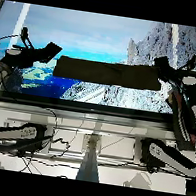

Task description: Fold the clothes and pants, and hang the long-sleeved shirts on hangers.

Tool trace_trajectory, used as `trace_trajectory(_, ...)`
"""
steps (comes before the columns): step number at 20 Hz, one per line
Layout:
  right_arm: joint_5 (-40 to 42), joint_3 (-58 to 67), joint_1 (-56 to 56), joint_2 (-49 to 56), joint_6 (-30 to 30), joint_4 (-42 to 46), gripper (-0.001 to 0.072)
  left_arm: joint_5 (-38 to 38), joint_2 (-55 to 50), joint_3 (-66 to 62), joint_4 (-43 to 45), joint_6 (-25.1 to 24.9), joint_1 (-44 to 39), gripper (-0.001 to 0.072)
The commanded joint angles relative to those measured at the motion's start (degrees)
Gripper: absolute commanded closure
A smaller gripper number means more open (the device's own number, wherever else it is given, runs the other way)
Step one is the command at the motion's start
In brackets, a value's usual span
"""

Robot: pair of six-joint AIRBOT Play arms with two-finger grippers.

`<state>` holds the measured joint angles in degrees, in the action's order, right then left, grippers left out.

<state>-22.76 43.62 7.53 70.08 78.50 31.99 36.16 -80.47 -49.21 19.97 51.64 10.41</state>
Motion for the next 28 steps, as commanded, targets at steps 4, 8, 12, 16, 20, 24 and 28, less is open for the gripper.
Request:
trace_trajectory(4, -7.9, 0.8, -0.3, 0.9, 0.0, 12.5, 0.0112, 11.2, -0.5, -0.1, 28.9, 11.7, 5.7, 0.0008)
trace_trajectory(8, -19.1, 6.6, -0.4, 3.3, -0.1, 20.1, 0.0139, 17.5, -2.9, -0.1, 30.4, 13.6, 4.3, 0.0022)
trace_trajectory(12, -25.7, 13.6, -2.8, 6.6, -0.2, 20.8, 0.0141, 16.9, -5.5, -0.3, 29.3, 13.5, -2.1, 0.0225)
trace_trajectory(16, -17.6, 17.7, -10.1, 8.2, -0.1, 24.1, 0.0362, 14.7, -5.4, -6.1, 29.3, 13.6, -6.1, 0.0693)
trace_trajectory(20, -19.3, 23.6, -18.6, 13.0, 1.0, 26.4, 0.0692, 28.5, -2.1, -17.6, 29.5, 13.6, -5.7, 0.0694)
trace_trajectory(24, -18.1, 26.4, -28.7, 19.0, 7.5, 25.9, 0.0692, 41.8, 6.9, -24.2, 29.5, 13.6, -4.7, 0.0694)
trace_trajectory(28, -12.4, 30.4, -41.1, 26.0, 8.5, 18.7, 0.0693, 39.4, 16.1, -24.3, 29.0, 13.6, -4.6, 0.0694)
